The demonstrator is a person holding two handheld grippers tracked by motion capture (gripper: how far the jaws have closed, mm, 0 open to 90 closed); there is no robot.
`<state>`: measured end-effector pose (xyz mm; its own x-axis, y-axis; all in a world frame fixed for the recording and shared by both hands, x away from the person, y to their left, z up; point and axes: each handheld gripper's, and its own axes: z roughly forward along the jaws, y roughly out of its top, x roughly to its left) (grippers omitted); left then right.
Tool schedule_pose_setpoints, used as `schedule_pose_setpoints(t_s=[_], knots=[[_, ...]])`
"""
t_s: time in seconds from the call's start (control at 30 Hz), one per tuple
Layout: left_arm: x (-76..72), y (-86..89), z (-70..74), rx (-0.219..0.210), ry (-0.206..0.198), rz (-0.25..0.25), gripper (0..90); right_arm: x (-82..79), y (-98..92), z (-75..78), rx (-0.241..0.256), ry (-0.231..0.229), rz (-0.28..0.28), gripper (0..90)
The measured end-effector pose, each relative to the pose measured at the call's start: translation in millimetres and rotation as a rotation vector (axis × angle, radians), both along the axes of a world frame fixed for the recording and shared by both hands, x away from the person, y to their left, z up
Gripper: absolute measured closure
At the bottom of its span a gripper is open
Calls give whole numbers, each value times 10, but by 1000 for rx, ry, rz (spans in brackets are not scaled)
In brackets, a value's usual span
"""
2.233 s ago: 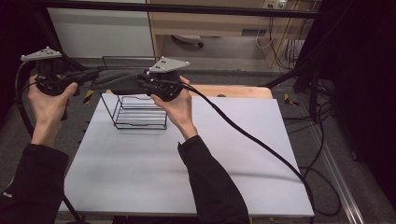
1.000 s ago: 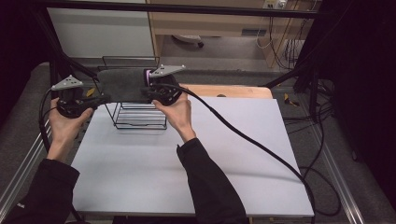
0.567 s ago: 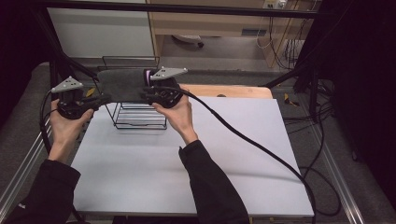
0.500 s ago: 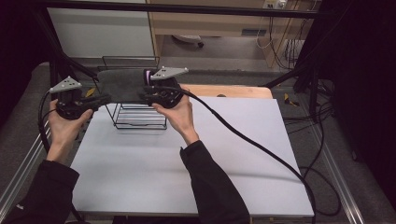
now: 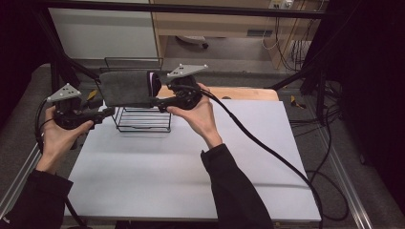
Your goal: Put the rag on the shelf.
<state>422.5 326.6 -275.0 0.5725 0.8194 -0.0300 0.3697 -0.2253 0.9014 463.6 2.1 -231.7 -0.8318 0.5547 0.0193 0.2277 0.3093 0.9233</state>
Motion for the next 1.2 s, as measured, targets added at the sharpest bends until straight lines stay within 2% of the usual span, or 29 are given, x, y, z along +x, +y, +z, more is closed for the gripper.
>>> schedule_pose_setpoints(t_s=[0.2,0.4,0.5,0.63,0.93,1.0,1.2], knots=[[-70,-57,-70,49,7,-14,286,-53,-256,-16,-41,18,-29,115],[-132,-146,-202,49,29,-47,196,-120,-553,-100,-30,25,-54,76],[-160,-197,-278,59,47,-59,140,-157,-707,-178,-20,25,-66,71],[-208,-260,-386,45,59,-66,90,-208,-912,-307,-11,48,-83,55],[-295,-395,-713,3,88,-112,73,-362,-1327,-707,-23,105,-112,9],[-309,-413,-782,2,92,-122,74,-407,-1411,-824,-39,98,-114,9],[-363,-454,-1019,7,101,-144,75,-496,-1648,-1186,-37,152,-131,8]])
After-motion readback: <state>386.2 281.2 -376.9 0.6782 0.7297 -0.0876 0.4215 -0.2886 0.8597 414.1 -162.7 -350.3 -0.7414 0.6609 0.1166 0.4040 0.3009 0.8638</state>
